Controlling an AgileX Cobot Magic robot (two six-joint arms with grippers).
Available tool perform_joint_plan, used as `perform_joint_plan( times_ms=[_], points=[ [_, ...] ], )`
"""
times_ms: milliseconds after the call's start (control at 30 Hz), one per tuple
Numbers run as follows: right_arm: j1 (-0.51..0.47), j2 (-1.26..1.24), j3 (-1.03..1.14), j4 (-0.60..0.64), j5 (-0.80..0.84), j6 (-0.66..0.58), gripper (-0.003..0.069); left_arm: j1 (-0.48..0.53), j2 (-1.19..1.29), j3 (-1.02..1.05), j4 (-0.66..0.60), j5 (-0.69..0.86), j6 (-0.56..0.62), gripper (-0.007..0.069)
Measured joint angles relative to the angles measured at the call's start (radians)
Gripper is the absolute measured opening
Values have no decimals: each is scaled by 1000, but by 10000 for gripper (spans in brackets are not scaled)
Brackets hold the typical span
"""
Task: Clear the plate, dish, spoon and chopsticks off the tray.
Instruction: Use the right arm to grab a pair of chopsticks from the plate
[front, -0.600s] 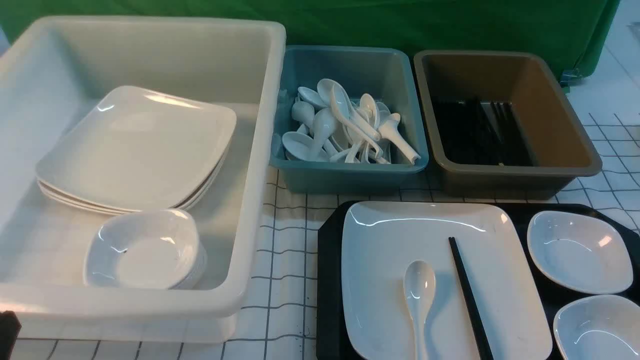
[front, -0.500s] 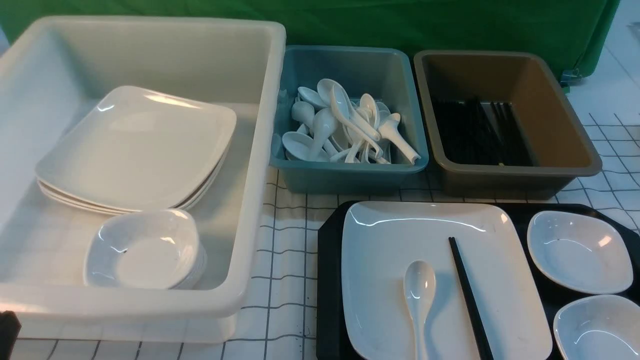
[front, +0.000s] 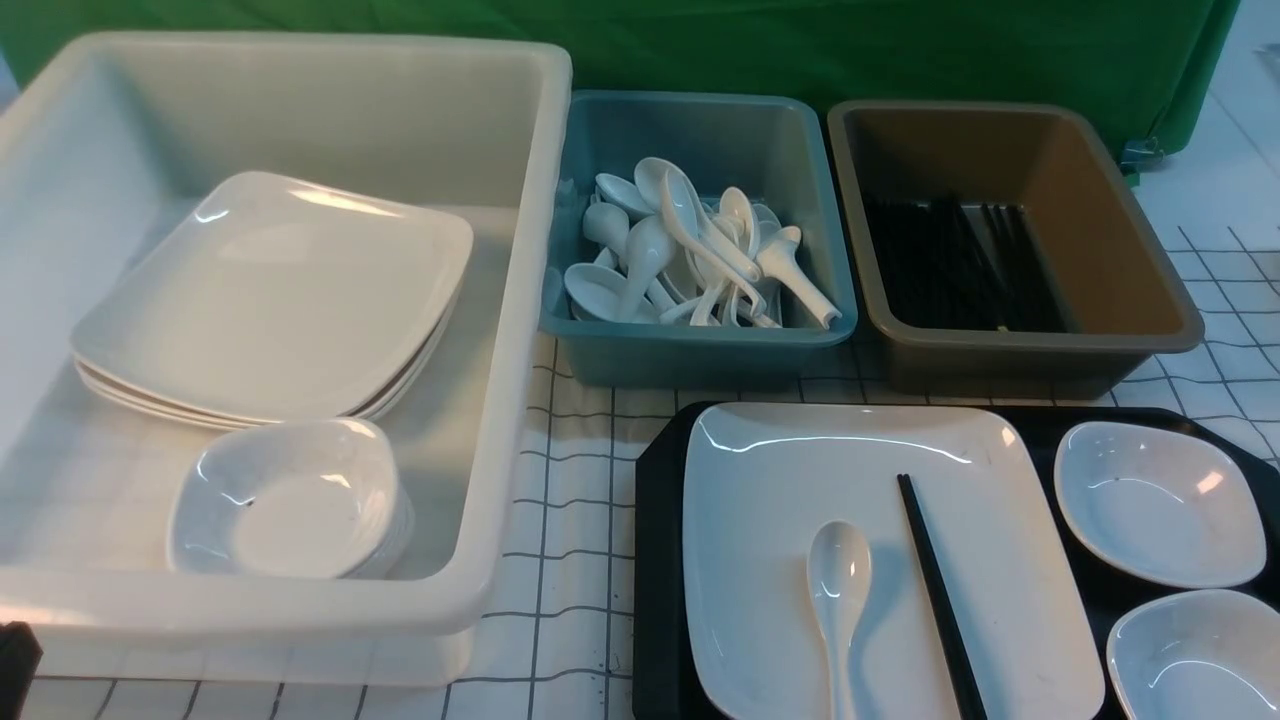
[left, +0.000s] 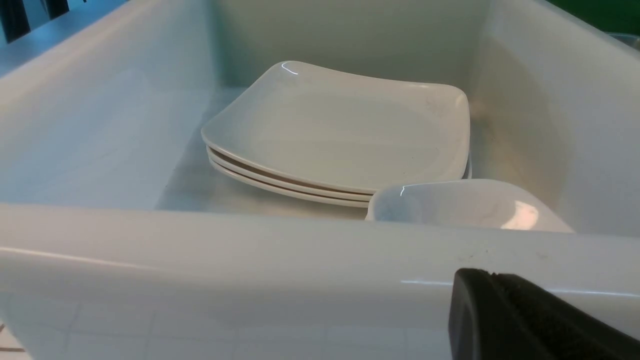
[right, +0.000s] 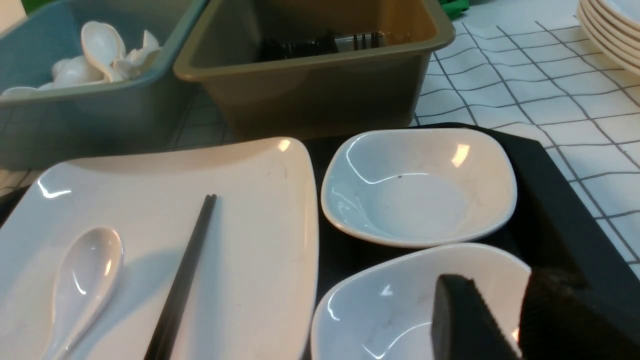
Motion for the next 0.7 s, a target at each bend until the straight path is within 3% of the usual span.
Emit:
perform_joint_plan(
  times_ms=[700],
  points=[
    [0,0,1,21,-17,39,244,0,0,0,0,0,0,22]
  ],
)
